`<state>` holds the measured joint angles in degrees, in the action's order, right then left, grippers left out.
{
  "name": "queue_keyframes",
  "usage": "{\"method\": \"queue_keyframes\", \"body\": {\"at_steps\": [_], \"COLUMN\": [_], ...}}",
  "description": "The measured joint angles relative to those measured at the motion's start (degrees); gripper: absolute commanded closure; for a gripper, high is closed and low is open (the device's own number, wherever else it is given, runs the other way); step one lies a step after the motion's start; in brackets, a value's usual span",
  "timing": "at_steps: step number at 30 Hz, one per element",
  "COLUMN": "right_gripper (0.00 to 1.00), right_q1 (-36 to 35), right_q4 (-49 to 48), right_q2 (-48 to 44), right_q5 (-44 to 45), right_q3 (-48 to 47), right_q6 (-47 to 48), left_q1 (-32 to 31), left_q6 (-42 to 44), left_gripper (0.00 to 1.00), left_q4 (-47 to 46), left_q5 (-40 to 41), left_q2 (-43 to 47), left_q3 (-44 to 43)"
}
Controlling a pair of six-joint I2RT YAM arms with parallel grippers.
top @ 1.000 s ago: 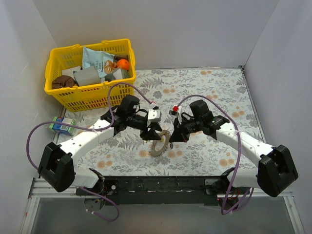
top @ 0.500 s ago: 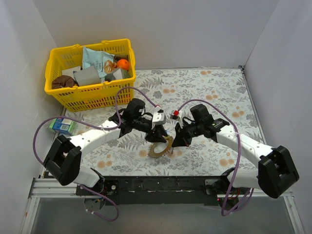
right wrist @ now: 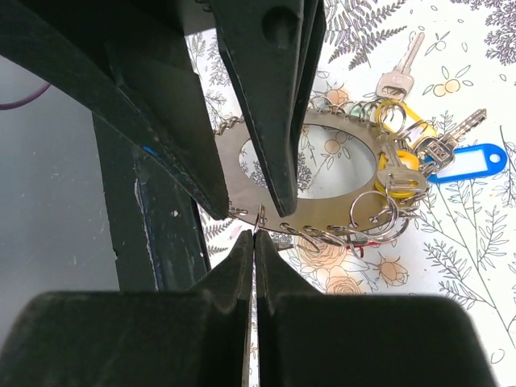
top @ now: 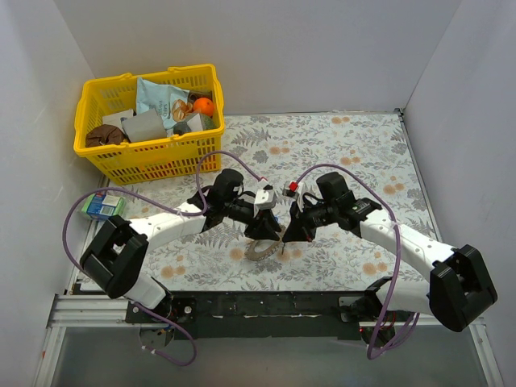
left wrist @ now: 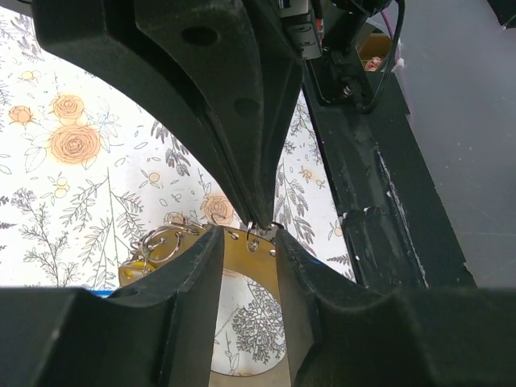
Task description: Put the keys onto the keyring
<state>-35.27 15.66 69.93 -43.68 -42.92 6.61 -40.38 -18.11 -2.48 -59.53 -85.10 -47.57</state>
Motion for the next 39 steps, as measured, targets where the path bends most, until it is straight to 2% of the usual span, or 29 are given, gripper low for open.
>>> {"method": "queue_keyframes", "body": {"at_steps": [3,5,11,19,21,22,23,25,30,33,39], "right_gripper": [0.99,0.99,0.99,0.99,0.91,0.82,0.78,0.65,0.4,0.36,0.37], "right_q1": [0.0,0.0,0.0,0.0,0.0,0.0,0.0,0.0,1.8,3.0,3.9], "right_q4": [-0.5,-0.7,-0.8,-0.8,-1.0,-1.2,-1.6,-2.4,-8.0,-12.0,-17.3], "right_q2": [0.0,0.0,0.0,-0.3,-0.7,-1.1,-1.7,-3.0,-8.5,-13.1,-17.1], "right_q5": [-0.1,-0.2,-0.2,-0.1,0.3,0.8,1.7,3.8,7.5,8.5,7.3], "right_q3": [0.0,0.0,0.0,0.4,0.7,0.9,1.2,1.7,4.1,7.1,10.3], "right_q6": [-0.2,-0.2,-0.3,-0.5,-0.9,-1.5,-2.2,-3.9,-8.4,-11.3,-14.3], "left_q1": [-0.3,-0.5,-1.0,-1.1,-1.1,-1.1,-1.1,-1.1,-1.4,-1.4,-1.4], "left_q6": [-0.3,-0.3,-0.2,0.2,0.1,-0.1,-0.3,-1.1,-4.6,-7.6,-15.4], "left_gripper": [0.71,0.76,1.0,1.0,1.0,1.0,1.0,1.0,1.0,1.0,1.0], "left_q4": [-0.8,-0.9,-1.0,-1.2,-1.4,-1.6,-2.1,-3.5,-8.8,-13.5,-26.2], "left_q5": [0.0,0.0,0.1,0.0,0.0,0.0,0.2,0.8,3.7,4.8,6.5], "left_q2": [-0.9,-1.3,-2.1,-2.7,-2.7,-2.7,-2.7,-2.5,-0.3,0.6,1.3], "left_q3": [0.0,0.0,0.0,0.0,0.0,0.0,0.1,0.6,6.3,9.6,16.1]}}
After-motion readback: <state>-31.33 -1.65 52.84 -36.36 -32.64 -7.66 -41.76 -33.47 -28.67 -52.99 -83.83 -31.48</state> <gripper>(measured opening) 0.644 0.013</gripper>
